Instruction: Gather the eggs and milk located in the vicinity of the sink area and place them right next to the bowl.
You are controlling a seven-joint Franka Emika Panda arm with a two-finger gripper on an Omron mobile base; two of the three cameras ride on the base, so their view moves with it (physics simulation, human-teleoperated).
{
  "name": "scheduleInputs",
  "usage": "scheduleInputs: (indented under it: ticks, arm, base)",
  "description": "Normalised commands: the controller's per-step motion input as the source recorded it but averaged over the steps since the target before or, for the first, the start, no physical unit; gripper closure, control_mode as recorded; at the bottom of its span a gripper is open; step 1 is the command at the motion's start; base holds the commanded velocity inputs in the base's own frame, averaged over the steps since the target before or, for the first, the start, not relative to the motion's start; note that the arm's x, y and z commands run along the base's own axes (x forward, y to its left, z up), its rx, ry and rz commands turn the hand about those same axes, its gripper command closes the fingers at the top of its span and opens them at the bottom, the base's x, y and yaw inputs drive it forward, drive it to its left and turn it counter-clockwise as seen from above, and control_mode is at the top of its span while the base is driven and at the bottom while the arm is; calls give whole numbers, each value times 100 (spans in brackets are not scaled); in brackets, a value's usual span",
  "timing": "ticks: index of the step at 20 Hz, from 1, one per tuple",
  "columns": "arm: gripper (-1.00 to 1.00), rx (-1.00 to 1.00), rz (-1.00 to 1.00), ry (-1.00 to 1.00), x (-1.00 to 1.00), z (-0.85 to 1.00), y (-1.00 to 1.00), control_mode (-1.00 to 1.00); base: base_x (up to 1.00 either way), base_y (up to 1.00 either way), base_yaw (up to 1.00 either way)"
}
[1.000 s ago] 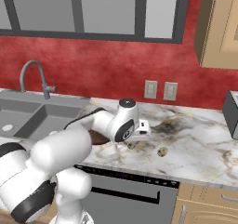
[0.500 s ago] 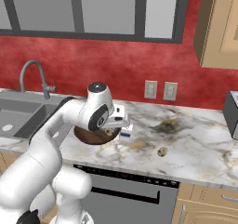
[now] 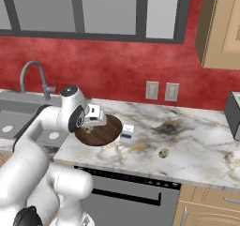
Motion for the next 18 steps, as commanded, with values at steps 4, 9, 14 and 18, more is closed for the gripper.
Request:
scheduleInputs:
  ticks: [4,9,14,18]
  arm:
    - [100,0,0,0,85,-16,30,-100]
    - [100,-2,0,12,39,-33,-7,-100]
    - [100,0,0,12,38,-31,-26,-100]
    - [100,0,0,2,46,-26,-3,-100]
  base:
    - [0,0,0]
    - [0,0,0]
    - [0,0,0]
    - [0,0,0]
